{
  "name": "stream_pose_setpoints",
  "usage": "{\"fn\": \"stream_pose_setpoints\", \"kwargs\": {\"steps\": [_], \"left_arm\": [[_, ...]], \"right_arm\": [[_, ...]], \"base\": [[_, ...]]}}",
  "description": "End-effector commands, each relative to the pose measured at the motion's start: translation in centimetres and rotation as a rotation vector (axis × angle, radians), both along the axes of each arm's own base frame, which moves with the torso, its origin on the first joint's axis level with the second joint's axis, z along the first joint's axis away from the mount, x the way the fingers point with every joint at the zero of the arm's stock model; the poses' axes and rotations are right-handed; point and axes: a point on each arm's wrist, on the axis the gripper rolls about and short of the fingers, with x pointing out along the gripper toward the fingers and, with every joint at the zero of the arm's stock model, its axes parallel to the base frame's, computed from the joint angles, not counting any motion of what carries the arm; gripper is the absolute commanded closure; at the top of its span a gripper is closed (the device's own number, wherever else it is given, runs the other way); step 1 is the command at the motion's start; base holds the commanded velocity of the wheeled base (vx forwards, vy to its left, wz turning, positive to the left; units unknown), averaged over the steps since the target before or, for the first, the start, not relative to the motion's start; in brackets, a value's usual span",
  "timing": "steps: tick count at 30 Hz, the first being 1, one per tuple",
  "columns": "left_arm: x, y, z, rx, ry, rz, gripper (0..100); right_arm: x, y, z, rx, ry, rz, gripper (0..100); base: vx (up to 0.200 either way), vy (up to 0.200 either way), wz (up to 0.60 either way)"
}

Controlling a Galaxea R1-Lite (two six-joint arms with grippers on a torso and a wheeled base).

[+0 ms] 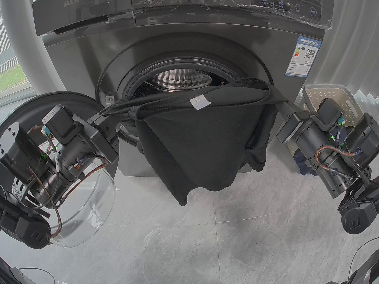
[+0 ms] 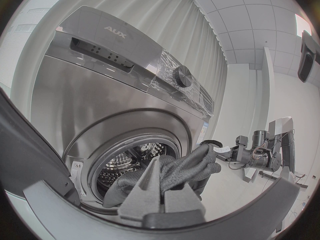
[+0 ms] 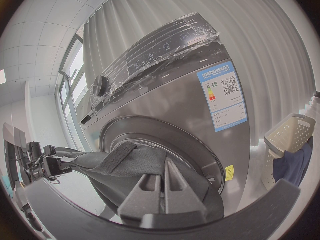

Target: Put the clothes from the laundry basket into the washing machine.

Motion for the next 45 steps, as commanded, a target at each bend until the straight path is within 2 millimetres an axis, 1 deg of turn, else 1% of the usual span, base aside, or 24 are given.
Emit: {"fn": "stream_pose_setpoints", "kwargs": {"steps": [1, 5, 14, 19, 27, 30, 34, 38, 40, 44, 45], "left_arm": [[-0.4, 0.1, 0.7, -0.013, -0.026, -0.003, 100], [-0.6, 0.2, 0.9, -0.017, -0.034, -0.003, 100], [-0.7, 0.4, 0.7, -0.013, -0.026, 0.0, 100], [-0.7, 0.4, 0.7, -0.013, -0.026, 0.0, 100], [-0.7, 0.1, 0.4, -0.003, -0.016, -0.006, 100], [-0.9, -0.3, 0.3, 0.001, -0.015, -0.028, 100], [-1.4, -2.0, -0.1, 0.01, 0.007, -0.096, 100], [-1.2, -3.8, -1.0, 0.026, 0.029, -0.147, 100], [-1.0, -4.2, -1.4, 0.034, 0.037, -0.145, 100], [-0.7, -4.3, -1.1, 0.029, 0.024, -0.131, 100], [-0.7, -4.3, -0.9, 0.022, 0.016, -0.127, 100]], "right_arm": [[-0.4, -0.2, 0.9, 0.022, -0.026, -0.003, 100], [-0.4, -0.3, 1.0, 0.024, -0.029, -0.004, 100], [-0.7, 0.2, 1.0, 0.028, -0.03, 0.015, 100], [-0.8, 0.2, 1.1, 0.032, -0.033, 0.012, 100], [-0.8, 0.2, 1.1, 0.034, -0.026, -0.001, 100], [-0.8, 0.2, 0.9, 0.031, -0.022, -0.001, 100], [-1.0, 0.6, 0.0, 0.01, 0.01, 0.023, 100], [-0.9, 2.2, -2.1, -0.013, 0.077, 0.084, 100], [-0.5, 3.2, -3.5, -0.048, 0.116, 0.101, 100], [0.3, 4.5, -6.2, -0.115, 0.182, 0.138, 100], [0.2, 5.0, -7.2, -0.136, 0.205, 0.154, 0]], "base": [[0.0, 0.0, 0.0], [0.0, 0.0, 0.0], [0.0, 0.0, 0.0], [0.0, 0.0, 0.0], [0.0, 0.0, 0.0], [0.0, 0.0, 0.0], [0.0, 0.0, 0.0], [0.0, 0.0, 0.0], [0.0, 0.0, 0.0], [0.0, 0.0, 0.0], [0.0, 0.0, 0.0]]}}
